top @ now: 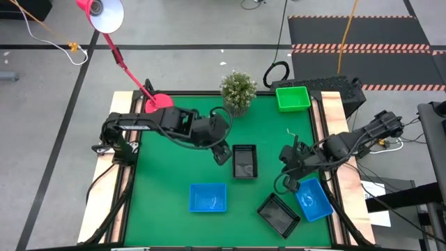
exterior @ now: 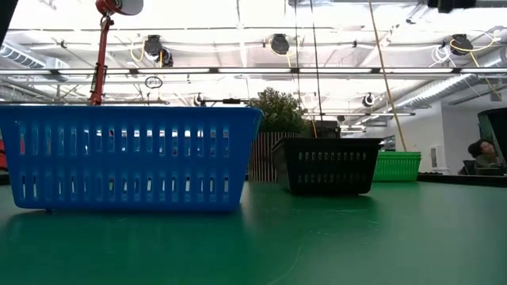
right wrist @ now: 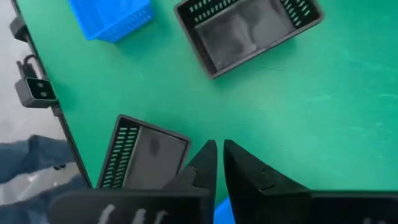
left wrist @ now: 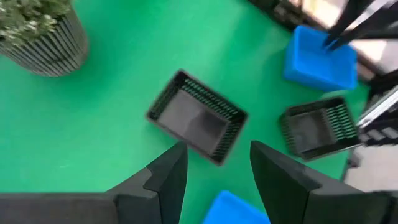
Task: Stack baskets by color
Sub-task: Stack the right blue bin on the left blue bin
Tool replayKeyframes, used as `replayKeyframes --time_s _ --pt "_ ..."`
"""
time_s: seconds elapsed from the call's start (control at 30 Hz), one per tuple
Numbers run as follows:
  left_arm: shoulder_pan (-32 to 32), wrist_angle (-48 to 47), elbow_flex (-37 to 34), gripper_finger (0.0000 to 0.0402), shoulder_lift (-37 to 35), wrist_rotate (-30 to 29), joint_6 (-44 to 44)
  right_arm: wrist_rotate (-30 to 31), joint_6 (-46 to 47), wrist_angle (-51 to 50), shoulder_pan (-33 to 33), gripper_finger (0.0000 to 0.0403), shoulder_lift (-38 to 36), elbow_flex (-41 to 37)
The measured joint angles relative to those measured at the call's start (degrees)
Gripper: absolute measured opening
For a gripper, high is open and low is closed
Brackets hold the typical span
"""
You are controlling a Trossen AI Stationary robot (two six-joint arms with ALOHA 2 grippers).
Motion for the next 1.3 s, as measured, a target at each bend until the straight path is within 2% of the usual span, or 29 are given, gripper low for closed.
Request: replayKeyframes --time_s 0.27,0.43,0.7,0.97,1.3 --pt "-5.7 0.82 0.0 0.0177 -0.02 -3.22 -9.83 -4.52 2.03 19.66 3.67 0.0086 -3.48 -15.98" --pt "-8.86 0.82 0.0 0.0177 -0.01 -6.56 -15.1 -6.85 0.29 27.85 3.89 0.0132 -3.07 -21.9" --pt "-11.59 0.69 -0.01 0.0177 -0.03 -11.98 -18.41 -7.32 5.73 25.76 4.1 0.0178 -3.09 -24.31" --pt "-11.69 0.51 -0.28 0.0177 0.76 -12.77 -18.73 -7.54 7.68 25.65 5.05 0.0183 -3.04 -26.1" --pt "-11.66 0.47 -0.33 0.0177 0.98 -14.68 -18.6 -7.56 4.6 27.06 5.01 0.0183 -3.09 -26.11"
